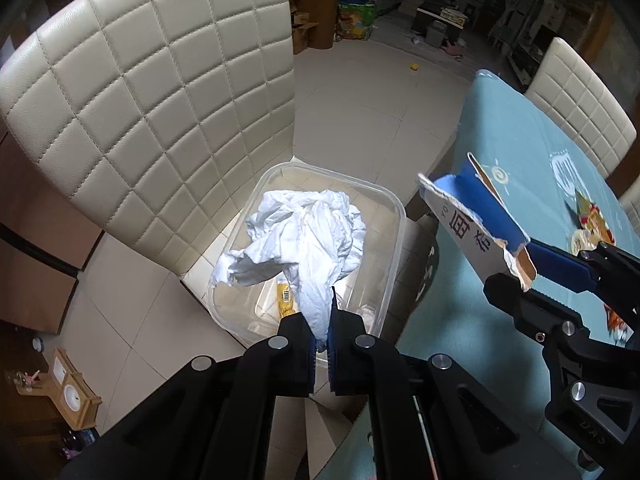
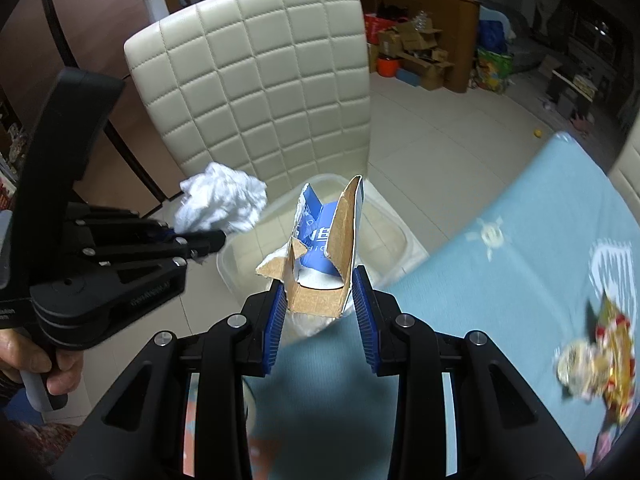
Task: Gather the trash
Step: 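Open both grippers to drop the tissue and paper piece into the bin, then move both open grippers back over the table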
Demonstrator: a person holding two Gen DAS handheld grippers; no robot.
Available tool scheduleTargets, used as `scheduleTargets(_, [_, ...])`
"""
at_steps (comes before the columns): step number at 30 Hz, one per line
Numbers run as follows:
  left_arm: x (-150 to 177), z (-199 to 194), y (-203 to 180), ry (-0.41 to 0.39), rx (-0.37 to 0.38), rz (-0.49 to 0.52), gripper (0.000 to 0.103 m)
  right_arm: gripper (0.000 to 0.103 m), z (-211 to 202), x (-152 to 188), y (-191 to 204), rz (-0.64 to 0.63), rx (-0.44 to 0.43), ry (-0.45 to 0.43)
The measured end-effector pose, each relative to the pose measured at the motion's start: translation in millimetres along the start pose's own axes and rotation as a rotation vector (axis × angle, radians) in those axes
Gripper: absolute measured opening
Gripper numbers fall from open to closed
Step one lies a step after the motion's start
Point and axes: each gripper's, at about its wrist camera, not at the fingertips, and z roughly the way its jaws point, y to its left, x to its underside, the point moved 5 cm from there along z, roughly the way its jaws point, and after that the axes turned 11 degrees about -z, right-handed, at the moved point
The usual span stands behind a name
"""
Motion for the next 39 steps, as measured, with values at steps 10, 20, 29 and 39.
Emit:
scheduleTargets(10, [-6, 20, 23, 0.009, -0.039, -0.077, 0.077, 0.036, 35, -6, -4, 0.0, -0.046, 0.041])
scheduleTargets(20, [7, 36, 50, 0.06, -0.084, -0.147, 0.077, 0.052, 59, -12, -6, -0.003, -0.056, 0.071])
scheduleTargets(29, [13, 29, 53, 0.064, -0.088, -0.164, 0.077, 0.072, 50, -4, -22, 0.08, -0.039, 0.065])
scheduleTargets(39, [25, -6, 11, 0.028, -0.04, -0.077, 0.078, 0.073, -12, 43, -28, 0.17, 0.016, 0.051])
